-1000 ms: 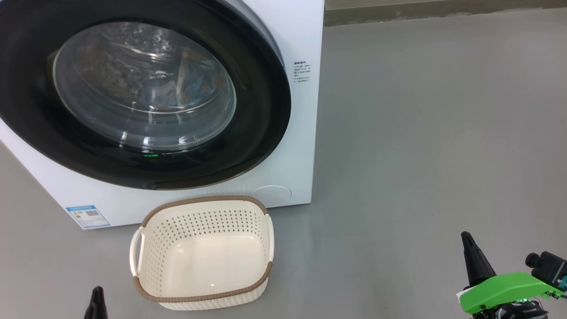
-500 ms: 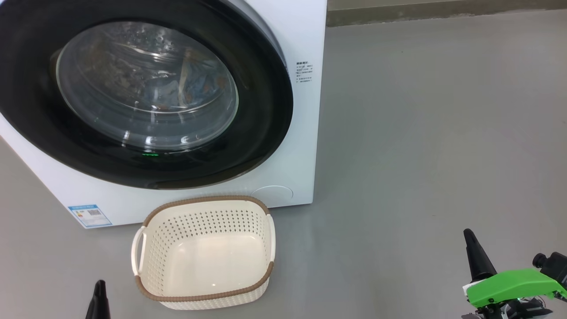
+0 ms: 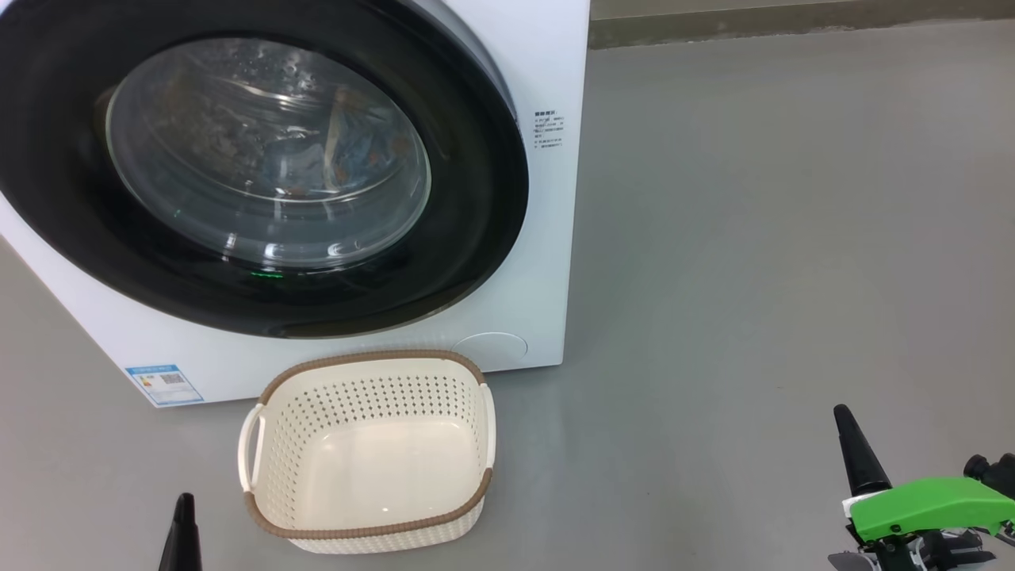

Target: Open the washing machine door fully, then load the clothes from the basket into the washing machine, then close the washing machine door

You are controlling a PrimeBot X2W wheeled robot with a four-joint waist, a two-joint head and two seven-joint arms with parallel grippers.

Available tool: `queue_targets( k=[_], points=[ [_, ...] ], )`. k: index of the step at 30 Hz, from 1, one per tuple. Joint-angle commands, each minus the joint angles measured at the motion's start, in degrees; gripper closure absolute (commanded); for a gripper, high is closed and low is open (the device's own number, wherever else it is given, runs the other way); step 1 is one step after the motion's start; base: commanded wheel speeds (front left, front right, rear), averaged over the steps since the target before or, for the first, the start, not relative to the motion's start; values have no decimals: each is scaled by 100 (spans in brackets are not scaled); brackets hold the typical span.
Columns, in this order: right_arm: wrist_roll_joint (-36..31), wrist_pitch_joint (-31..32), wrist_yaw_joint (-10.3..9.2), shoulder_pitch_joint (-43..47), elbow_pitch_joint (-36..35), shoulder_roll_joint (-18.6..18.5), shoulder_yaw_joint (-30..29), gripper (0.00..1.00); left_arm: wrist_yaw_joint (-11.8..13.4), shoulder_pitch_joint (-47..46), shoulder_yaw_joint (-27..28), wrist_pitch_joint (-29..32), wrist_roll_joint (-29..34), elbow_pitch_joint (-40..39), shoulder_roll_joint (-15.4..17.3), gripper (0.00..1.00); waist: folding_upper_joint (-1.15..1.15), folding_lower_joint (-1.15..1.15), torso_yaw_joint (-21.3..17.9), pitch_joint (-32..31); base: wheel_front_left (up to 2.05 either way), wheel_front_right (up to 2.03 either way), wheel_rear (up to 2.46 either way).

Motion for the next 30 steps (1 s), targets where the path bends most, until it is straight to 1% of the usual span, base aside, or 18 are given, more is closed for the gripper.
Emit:
queue_targets(
  k=[1, 21, 30],
  points=[
    [163, 47, 1, -198, -194, -32, 14, 100, 3, -267, 96, 45, -178, -201, 56, 100, 0, 0, 4, -1, 0, 0, 0],
    [1177, 369, 0, -212, -374, 78, -176, 100, 3, -354, 82, 364, -1385, -363, -7, 100, 0, 0, 51, -14, 0, 0, 0],
    [1711, 538, 0, -220, -469, 136, -277, 100, 4, -400, 74, 532, -2022, -449, -40, 100, 0, 0, 76, -20, 0, 0, 0]
  ],
)
